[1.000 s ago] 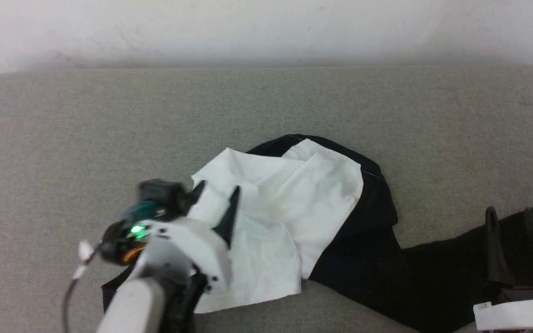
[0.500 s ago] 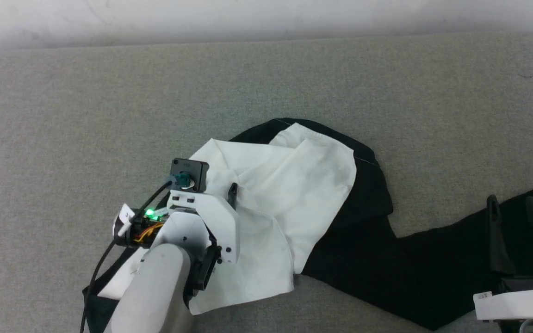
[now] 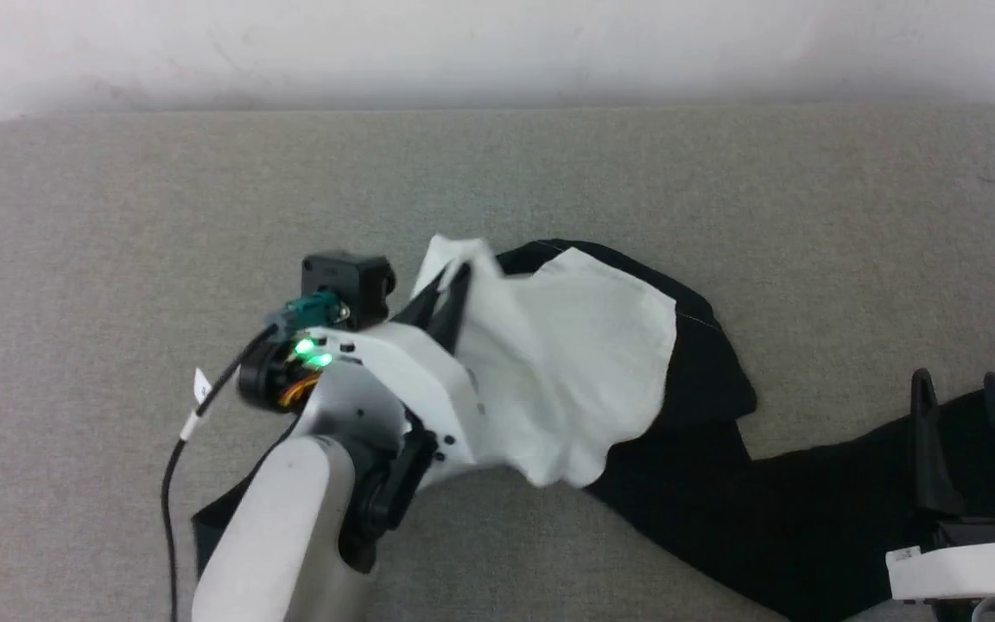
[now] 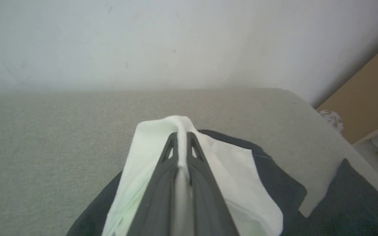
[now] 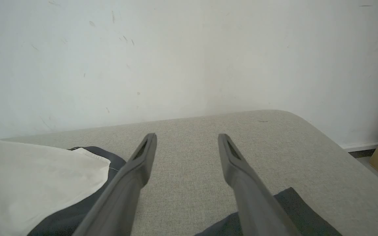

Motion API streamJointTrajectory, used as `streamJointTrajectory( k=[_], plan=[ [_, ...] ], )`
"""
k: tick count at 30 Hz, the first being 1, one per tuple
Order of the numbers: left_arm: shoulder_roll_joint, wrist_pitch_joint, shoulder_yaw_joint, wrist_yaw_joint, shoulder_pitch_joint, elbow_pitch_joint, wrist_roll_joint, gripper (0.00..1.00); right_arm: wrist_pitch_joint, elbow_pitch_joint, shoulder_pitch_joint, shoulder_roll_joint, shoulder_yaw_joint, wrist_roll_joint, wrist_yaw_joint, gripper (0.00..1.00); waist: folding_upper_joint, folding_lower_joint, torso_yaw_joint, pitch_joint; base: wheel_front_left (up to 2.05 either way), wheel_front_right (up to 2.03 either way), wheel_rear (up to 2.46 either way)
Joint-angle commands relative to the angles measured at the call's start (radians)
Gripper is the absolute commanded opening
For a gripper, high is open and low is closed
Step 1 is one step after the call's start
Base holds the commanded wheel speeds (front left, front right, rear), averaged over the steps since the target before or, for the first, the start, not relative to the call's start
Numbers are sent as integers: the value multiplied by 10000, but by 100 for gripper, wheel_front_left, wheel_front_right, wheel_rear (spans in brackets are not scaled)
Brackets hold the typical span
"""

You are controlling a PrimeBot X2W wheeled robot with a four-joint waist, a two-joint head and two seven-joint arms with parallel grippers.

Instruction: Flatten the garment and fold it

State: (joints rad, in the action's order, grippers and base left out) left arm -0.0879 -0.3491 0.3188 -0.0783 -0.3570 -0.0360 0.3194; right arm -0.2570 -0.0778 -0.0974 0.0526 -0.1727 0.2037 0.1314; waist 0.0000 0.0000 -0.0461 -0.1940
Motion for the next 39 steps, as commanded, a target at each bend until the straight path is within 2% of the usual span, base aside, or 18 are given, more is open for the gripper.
streamJointTrajectory(
  k=[1,4,9,12,16,17,18,21,24,29,32,34,37,39],
  plan=[
    [185,-97,127,242,-6,823,631,0,-45,20,-58,-24,-18,60,-7,100,0,0,-153,223,0,0,0],
    [291,-853,791,606,558,2463,1842,0,-46,31,-129,-24,-27,72,-7,100,0,0,-236,344,0,0,0],
    [171,-2479,2237,826,2023,4146,2776,0,-46,39,-179,-24,-26,119,-7,100,0,0,-371,328,0,0,0],
    [-89,-3037,2864,796,2856,4162,2962,0,-46,49,-194,-24,-15,136,-7,100,0,0,-466,204,0,0,0],
    [-342,-2948,3352,795,3260,2986,2458,0,-46,54,-100,-24,34,98,-7,100,0,0,-515,5,0,0,0],
    [-325,-2807,3422,784,3247,2601,2295,25,-46,57,-58,-24,53,86,-7,100,0,0,-514,-36,0,0,0],
    [-293,-2640,3480,774,3190,2247,2124,100,-46,62,-13,-24,80,69,-7,100,0,0,-498,-70,0,0,0],
    [-108,-1976,3524,776,2906,1526,1807,100,-37,71,81,-24,151,12,-7,100,0,0,-434,-109,0,0,0],
    [72,-1630,3329,784,2667,1438,2117,100,-25,101,52,-24,97,-47,-7,100,0,0,-389,-41,0,0,0],
    [8,-1184,2160,391,2107,1990,2411,100,-13,215,-37,-24,112,1,-7,100,0,0,-317,129,0,0,0],
    [-579,-905,1443,38,1578,1996,1778,100,-17,256,-65,-24,178,55,-7,100,0,0,-278,186,0,0,0],
    [-1230,-845,1189,-160,1222,1698,1006,100,-19,272,-77,-24,227,72,-7,100,0,0,-241,202,0,0,0],
    [-2026,-1042,1181,-220,922,984,172,100,-23,259,-80,-24,291,90,-7,100,0,0,-159,158,0,0,0],
    [-2164,-1202,1218,-170,910,739,125,100,-24,254,-75,-24,309,91,-7,100,0,0,-123,126,0,0,0]
  ],
)
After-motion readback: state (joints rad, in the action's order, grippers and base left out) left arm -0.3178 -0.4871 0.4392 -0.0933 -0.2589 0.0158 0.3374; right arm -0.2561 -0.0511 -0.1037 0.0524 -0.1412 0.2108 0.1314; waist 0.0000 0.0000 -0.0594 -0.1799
